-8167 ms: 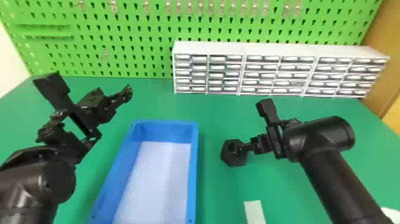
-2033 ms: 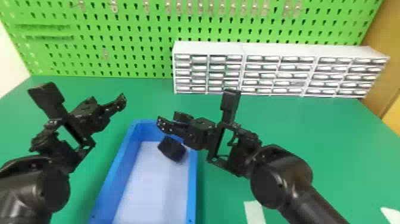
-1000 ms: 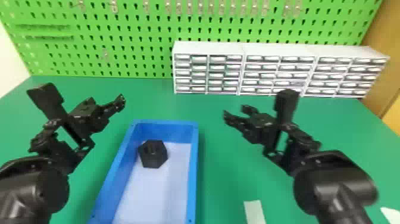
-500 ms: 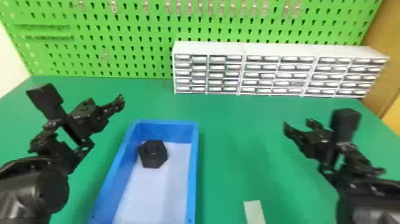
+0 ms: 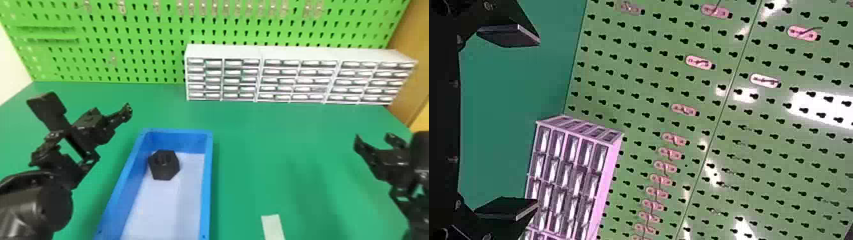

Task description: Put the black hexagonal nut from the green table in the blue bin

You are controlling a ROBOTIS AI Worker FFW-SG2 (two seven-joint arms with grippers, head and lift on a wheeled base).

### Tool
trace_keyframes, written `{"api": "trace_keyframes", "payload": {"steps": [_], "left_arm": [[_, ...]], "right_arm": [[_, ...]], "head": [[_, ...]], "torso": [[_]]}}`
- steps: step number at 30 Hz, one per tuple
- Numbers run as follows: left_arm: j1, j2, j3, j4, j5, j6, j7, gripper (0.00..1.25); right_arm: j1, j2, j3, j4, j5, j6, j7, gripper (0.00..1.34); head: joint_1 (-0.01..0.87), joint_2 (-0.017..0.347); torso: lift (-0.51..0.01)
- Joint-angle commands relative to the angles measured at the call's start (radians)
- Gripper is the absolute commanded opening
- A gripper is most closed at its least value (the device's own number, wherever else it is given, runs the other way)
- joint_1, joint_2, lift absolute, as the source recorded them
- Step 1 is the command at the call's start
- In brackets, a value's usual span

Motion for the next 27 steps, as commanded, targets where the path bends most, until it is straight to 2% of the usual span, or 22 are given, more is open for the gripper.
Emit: {"api": "trace_keyframes", "payload": {"steps": [1,18,27], "left_arm": [[0.003,-0.001,0.005,0.000,0.006,0.000,0.000,1.10],[0.006,0.001,0.004,0.000,0.011,0.000,0.000,1.10],[0.005,-0.001,0.004,0.000,0.012,0.000,0.000,1.10]], "right_arm": [[0.022,0.003,-0.022,-0.003,-0.010,-0.032,-0.023,0.82],[0.061,0.003,-0.011,0.003,-0.028,-0.069,-0.072,0.82],[0.068,0.003,-0.022,0.004,-0.005,-0.071,-0.093,0.82]], "head": [[0.666,0.032],[0.666,0.032],[0.666,0.032]], "torso": [[-0.100],[-0.100],[-0.100]]}}
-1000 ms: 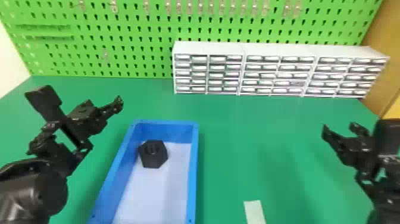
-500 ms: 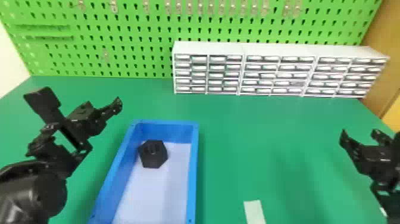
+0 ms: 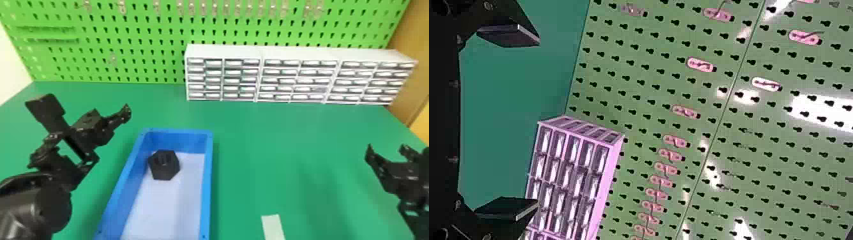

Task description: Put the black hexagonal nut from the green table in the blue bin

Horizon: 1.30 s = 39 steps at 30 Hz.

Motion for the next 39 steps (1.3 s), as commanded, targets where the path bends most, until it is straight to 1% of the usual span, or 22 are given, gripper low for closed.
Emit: {"api": "trace_keyframes", "payload": {"steps": [1,6,14,33,39], "left_arm": [[-0.001,0.000,-0.002,0.000,0.000,0.000,0.001,1.10],[0.000,-0.001,0.000,0.000,-0.003,0.000,0.003,1.10],[0.008,-0.001,0.009,0.000,-0.009,0.000,0.008,1.10],[0.008,-0.001,0.020,0.000,-0.021,0.000,0.008,1.10],[0.012,-0.001,0.018,0.000,-0.020,-0.002,0.008,1.10]], "right_arm": [[0.006,0.002,-0.012,0.003,0.006,-0.005,-0.005,0.82],[0.016,0.002,-0.016,0.026,-0.026,-0.025,-0.005,0.82],[0.032,0.002,-0.016,0.042,-0.061,-0.025,-0.005,0.82],[0.020,0.002,-0.002,0.040,-0.053,-0.023,-0.005,0.82],[0.011,0.002,0.024,0.040,-0.057,-0.009,-0.005,0.82]], "head": [[0.666,0.032],[0.666,0.032],[0.666,0.032],[0.666,0.032],[0.666,0.032]], "torso": [[-0.100],[-0.100],[-0.100],[-0.100],[-0.100]]}}
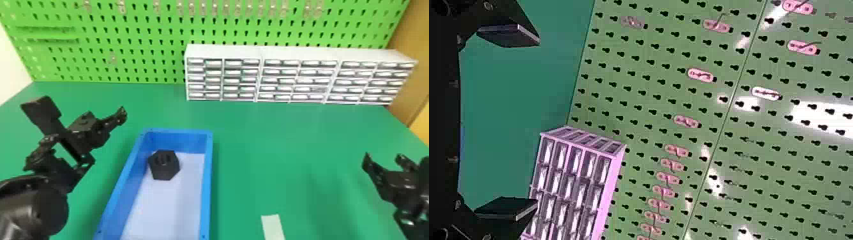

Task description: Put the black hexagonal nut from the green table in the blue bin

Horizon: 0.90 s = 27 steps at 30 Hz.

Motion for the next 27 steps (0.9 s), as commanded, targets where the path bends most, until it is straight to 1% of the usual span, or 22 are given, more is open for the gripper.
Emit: {"api": "trace_keyframes", "payload": {"steps": [1,9,13,18,19,22,23,26,27], "left_arm": [[0.004,0.000,-0.001,0.000,0.002,-0.001,0.000,1.10],[0.004,0.000,0.006,0.000,0.005,-0.001,0.000,1.10],[0.004,0.000,0.009,0.000,0.003,-0.001,0.000,1.10],[0.001,0.000,0.016,0.000,0.000,-0.004,0.000,1.10],[0.001,0.000,0.018,0.000,0.000,-0.004,0.000,1.10],[0.001,0.000,0.021,0.000,-0.001,-0.006,0.000,1.10],[0.001,0.000,0.021,0.000,-0.001,-0.006,0.000,1.10],[-0.001,0.002,0.022,0.000,-0.005,-0.006,0.000,1.10],[0.001,0.000,0.022,0.000,-0.005,-0.006,0.000,1.10]], "right_arm": [[-0.006,0.002,0.020,0.000,-0.001,0.010,0.000,0.82],[-0.014,0.002,0.032,0.000,-0.004,0.019,0.000,0.82],[-0.019,0.002,0.029,0.000,-0.022,0.022,0.000,0.82],[-0.028,0.002,0.029,0.004,-0.139,0.104,0.017,0.84],[-0.031,-0.003,0.031,0.007,-0.165,0.123,0.031,0.85],[-0.046,-0.052,0.029,0.019,-0.230,0.180,0.101,0.86],[-0.052,-0.072,0.029,0.019,-0.245,0.209,0.124,0.86],[-0.062,-0.110,0.031,0.019,-0.279,0.252,0.160,0.86],[-0.063,-0.118,0.029,0.019,-0.289,0.265,0.164,0.87]], "head": [[0.666,0.032],[0.666,0.032],[0.666,0.032],[0.666,0.032],[0.666,0.032],[0.666,0.032],[0.666,0.032],[0.666,0.032],[0.666,0.032]], "torso": [[-0.100],[-0.100],[-0.100],[-0.100],[-0.100],[-0.100],[-0.100],[-0.100],[-0.100]]}}
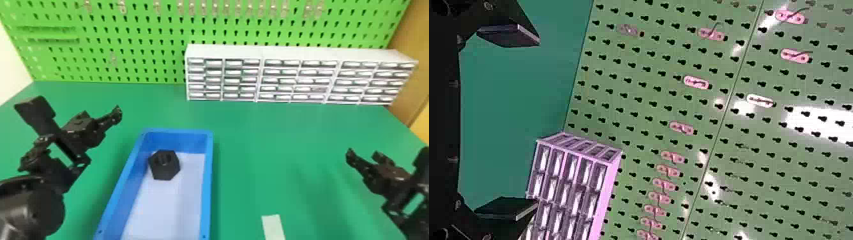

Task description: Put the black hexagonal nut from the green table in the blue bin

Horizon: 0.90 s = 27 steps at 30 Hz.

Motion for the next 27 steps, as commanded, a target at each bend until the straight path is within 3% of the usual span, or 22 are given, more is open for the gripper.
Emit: {"api": "trace_keyframes", "payload": {"steps": [1,11,23,27], "left_arm": [[-0.001,0.000,0.003,0.000,-0.002,0.000,0.000,1.10],[0.000,0.002,0.004,0.000,-0.002,-0.002,0.000,1.10],[0.009,0.000,0.004,0.008,-0.019,-0.002,0.000,1.10],[0.012,0.000,0.000,0.011,-0.016,-0.002,0.000,1.10]], "right_arm": [[-0.014,-0.051,-0.005,0.003,-0.059,0.065,0.019,0.86],[-0.059,-0.028,-0.081,-0.001,-0.018,0.103,0.078,0.86],[-0.085,0.012,-0.081,-0.002,0.007,0.074,0.081,0.86],[-0.088,0.010,-0.076,-0.002,0.003,0.068,0.081,0.86]], "head": [[0.666,0.032],[0.666,0.032],[0.666,0.032],[0.666,0.032]], "torso": [[-0.100],[-0.100],[-0.100],[-0.100]]}}
